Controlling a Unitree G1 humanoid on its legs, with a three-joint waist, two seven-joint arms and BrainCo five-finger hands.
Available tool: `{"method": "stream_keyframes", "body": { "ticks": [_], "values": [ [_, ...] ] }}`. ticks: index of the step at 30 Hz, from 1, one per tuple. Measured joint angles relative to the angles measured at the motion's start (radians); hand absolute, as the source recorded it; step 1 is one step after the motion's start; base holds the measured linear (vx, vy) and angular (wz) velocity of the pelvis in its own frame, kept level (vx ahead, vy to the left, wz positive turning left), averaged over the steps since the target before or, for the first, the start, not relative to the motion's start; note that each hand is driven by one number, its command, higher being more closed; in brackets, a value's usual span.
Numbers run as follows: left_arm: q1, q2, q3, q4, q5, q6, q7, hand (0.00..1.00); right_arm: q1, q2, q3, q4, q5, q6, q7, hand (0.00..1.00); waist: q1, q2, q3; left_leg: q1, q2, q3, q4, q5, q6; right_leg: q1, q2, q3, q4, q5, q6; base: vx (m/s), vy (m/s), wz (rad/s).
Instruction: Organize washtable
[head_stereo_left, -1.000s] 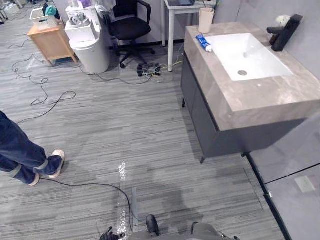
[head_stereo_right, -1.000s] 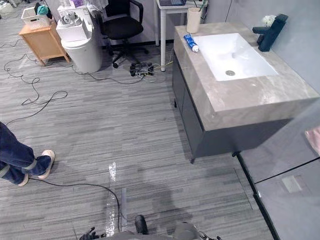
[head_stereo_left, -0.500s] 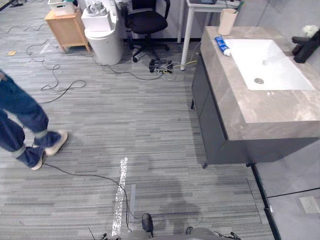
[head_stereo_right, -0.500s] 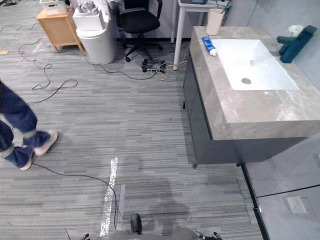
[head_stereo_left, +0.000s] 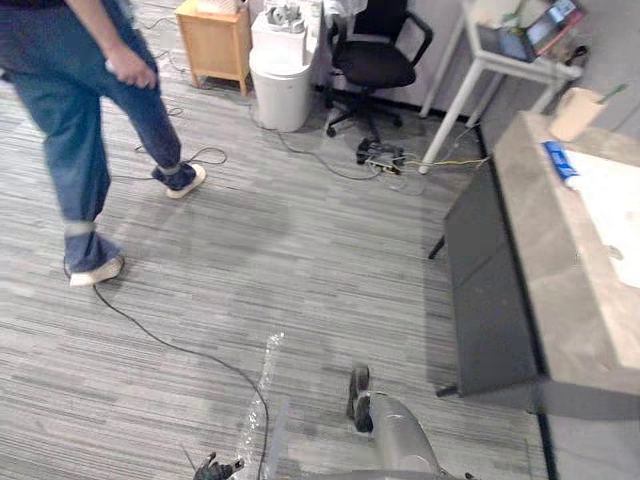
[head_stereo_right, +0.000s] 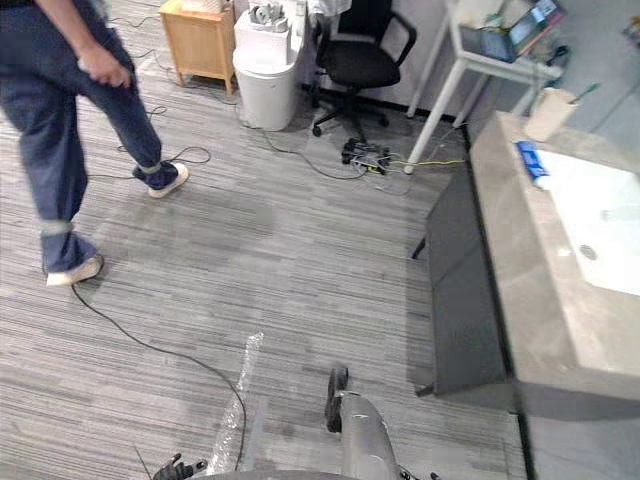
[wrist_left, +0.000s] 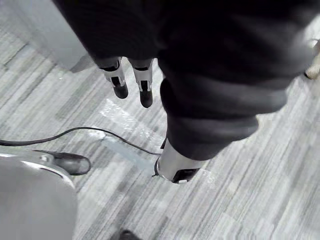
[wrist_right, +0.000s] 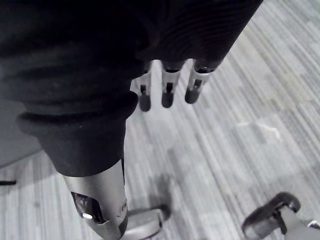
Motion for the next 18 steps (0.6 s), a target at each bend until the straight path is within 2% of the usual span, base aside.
{"method": "stream_keyframes", "body": {
  "ticks": [1, 2, 3, 4, 5, 6, 7, 8, 9, 11, 12, 13, 15, 17, 18],
  "values": [
    [0.001, -0.013, 0.005, -0.01, 0.009, -0.001, -0.003, 0.0, 0.01, 0.003, -0.002, -0.007, -0.013, 0.005, 0.0, 0.0, 0.002, -0.002, -0.001, 0.03, -0.005, -0.009, 0.034, -0.008, -0.014, 0.001, 0.022, -0.038, 0.021, 0.017, -0.08, 0.7, -0.038, 0.63],
    [0.007, -0.018, 0.006, -0.02, 0.02, -0.001, -0.008, 0.0, 0.021, 0.007, -0.002, -0.013, -0.025, 0.008, 0.001, 0.0, 0.002, -0.009, -0.013, 0.035, -0.015, -0.014, 0.079, -0.015, -0.026, 0.019, 0.037, -0.058, 0.022, 0.03, -0.135, 0.78, -0.095, 0.73],
    [0.022, -0.018, 0.018, -0.049, 0.034, 0.0, -0.021, 0.0, 0.041, 0.02, -0.003, -0.018, -0.035, 0.013, 0.005, 0.0, -0.009, -0.034, -0.032, 0.027, -0.037, -0.007, 0.153, -0.017, -0.029, 0.052, 0.044, -0.083, 0.0, 0.043, -0.185, 0.83, -0.153, 0.63],
    [0.018, -0.049, 0.052, -0.048, 0.05, 0.005, -0.019, 0.0, 0.038, 0.003, -0.02, -0.032, -0.051, 0.017, 0.026, 0.0, -0.017, -0.003, -0.045, -0.017, -0.007, 0.027, 0.32, -0.028, -0.048, 0.075, 0.077, -0.055, 0.009, 0.122, -0.225, 0.82, -0.149, 0.29],
    [0.02, -0.065, 0.061, -0.049, 0.055, 0.013, -0.021, 0.0, 0.038, -0.015, -0.018, -0.046, -0.055, 0.016, 0.028, 0.0, -0.019, 0.03, -0.054, -0.058, 0.024, 0.053, 0.425, -0.012, -0.066, 0.082, 0.1, -0.062, 0.017, 0.105, -0.227, 0.8, -0.103, -0.51],
    [0.028, -0.092, 0.081, -0.055, 0.055, 0.02, -0.021, 0.0, 0.024, -0.032, -0.013, -0.085, -0.061, 0.014, 0.026, 0.0, -0.01, 0.085, -0.064, -0.186, 0.097, 0.085, 0.737, 0.107, -0.087, 0.13, 0.165, -0.016, -0.015, 0.056, -0.196, 0.61, -0.024, -1.0],
    [0.025, -0.09, 0.082, -0.06, 0.054, 0.02, -0.022, 0.0, 0.008, -0.034, -0.014, -0.086, -0.061, 0.011, 0.021, 0.0, -0.001, 0.097, -0.062, -0.238, 0.136, 0.088, 0.858, 0.121, -0.098, 0.151, 0.194, 0.01, -0.027, 0.043, -0.199, 0.76, -0.01, -1.42],
    [0.005, -0.082, 0.083, -0.06, 0.055, 0.024, -0.022, 0.0, -0.02, -0.04, -0.006, -0.072, -0.083, 0.012, 0.021, 0.0, 0.01, 0.094, -0.053, -0.312, 0.215, 0.134, 1.047, 0.113, -0.085, 0.21, 0.234, 0.059, -0.042, 0.015, -0.206, 0.84, -0.022, -1.22],
    [-0.009, -0.07, 0.084, -0.069, 0.051, 0.029, -0.021, 0.0, -0.041, -0.028, -0.007, -0.051, -0.137, 0.016, 0.018, 0.0, 0.013, 0.061, -0.039, -0.345, 0.274, 0.177, 1.139, 0.095, -0.055, 0.297, 0.245, 0.106, -0.064, 0.0, -0.204, 0.81, -0.041, -1.08],
    [-0.012, -0.065, 0.093, -0.102, 0.036, 0.028, -0.021, 0.0, -0.047, -0.015, 0.002, -0.045, -0.19, 0.019, 0.017, 0.0, 0.021, 0.026, -0.035, -0.391, 0.322, 0.219, 1.17, 0.079, -0.03, 0.393, 0.245, 0.179, -0.1, -0.002, -0.201, 0.61, -0.032, -0.79],
    [-0.014, -0.062, 0.093, -0.119, 0.033, 0.028, -0.021, 0.0, -0.046, -0.013, 0.003, -0.044, -0.209, 0.022, 0.018, 0.0, 0.033, 0.018, -0.038, -0.432, 0.343, 0.22, 1.175, 0.069, -0.014, 0.439, 0.242, 0.217, -0.122, -0.005, -0.195, 0.55, 0.041, -1.04],
    [-0.025, -0.059, 0.091, -0.125, 0.007, 0.02, -0.02, 0.0, -0.048, -0.013, 0.006, -0.04, -0.218, 0.027, 0.019, 0.0, 0.037, 0.011, -0.038, -0.498, 0.353, 0.2, 1.157, 0.057, -0.005, 0.487, 0.237, 0.284, -0.145, -0.024, -0.171, 0.48, 0.112, -1.25],
    [-0.032, -0.057, 0.09, -0.125, -0.033, 0.013, -0.018, 0.0, -0.05, -0.019, 0.009, -0.036, -0.218, 0.037, 0.019, 0.0, 0.048, 0.012, -0.034, -0.593, 0.346, 0.123, 1.042, 0.017, -0.006, 0.533, 0.235, 0.374, -0.158, -0.05, -0.149, 0.43, 0.171, -1.27],
    [-0.018, -0.054, 0.083, -0.128, -0.116, -0.007, -0.009, 0.0, -0.048, -0.018, 0.023, -0.037, -0.212, 0.038, 0.018, 0.0, 0.065, -0.006, -0.027, -0.641, 0.296, -0.075, 0.722, 0.0, -0.022, 0.577, 0.226, 0.503, -0.121, -0.112, -0.114, 0.43, 0.291, -1.54],
    [-0.013, -0.055, 0.083, -0.129, -0.133, -0.012, -0.003, 0.0, -0.049, -0.019, 0.029, -0.037, -0.213, 0.037, 0.018, 0.0, 0.067, -0.007, -0.028, -0.647, 0.289, -0.141, 0.648, 0.005, -0.03, 0.578, 0.226, 0.539, -0.096, -0.135, -0.105, 0.47, 0.39, -1.71]
  ]
}}
